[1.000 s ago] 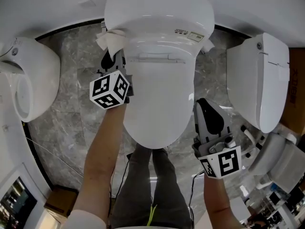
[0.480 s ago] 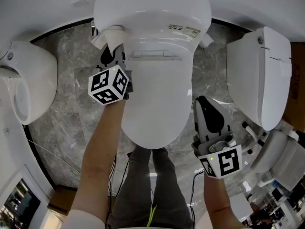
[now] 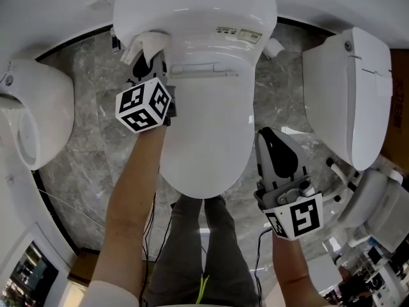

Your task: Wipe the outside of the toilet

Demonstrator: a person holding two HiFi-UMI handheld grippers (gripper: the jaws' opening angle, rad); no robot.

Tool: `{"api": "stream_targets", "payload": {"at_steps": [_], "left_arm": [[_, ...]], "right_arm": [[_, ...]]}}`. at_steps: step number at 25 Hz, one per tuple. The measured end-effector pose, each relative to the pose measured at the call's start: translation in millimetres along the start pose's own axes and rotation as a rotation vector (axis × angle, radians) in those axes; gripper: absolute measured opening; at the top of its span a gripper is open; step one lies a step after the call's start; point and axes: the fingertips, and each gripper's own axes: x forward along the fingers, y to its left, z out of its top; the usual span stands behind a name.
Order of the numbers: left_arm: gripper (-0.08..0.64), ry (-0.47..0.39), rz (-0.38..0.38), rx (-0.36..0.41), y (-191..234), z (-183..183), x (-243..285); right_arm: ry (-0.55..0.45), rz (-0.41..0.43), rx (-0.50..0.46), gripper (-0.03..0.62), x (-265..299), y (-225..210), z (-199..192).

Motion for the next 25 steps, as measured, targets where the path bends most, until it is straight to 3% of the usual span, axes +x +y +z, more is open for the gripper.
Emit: {"api": "stream_targets", "payload": {"at_steps": [25], "left_arm": [[0.059,0.065,-0.120,0.085,-98,-35,36]], "right_arm": [[-0.021,-0.076,0.033,0.052,-43,-49,-13]]}}
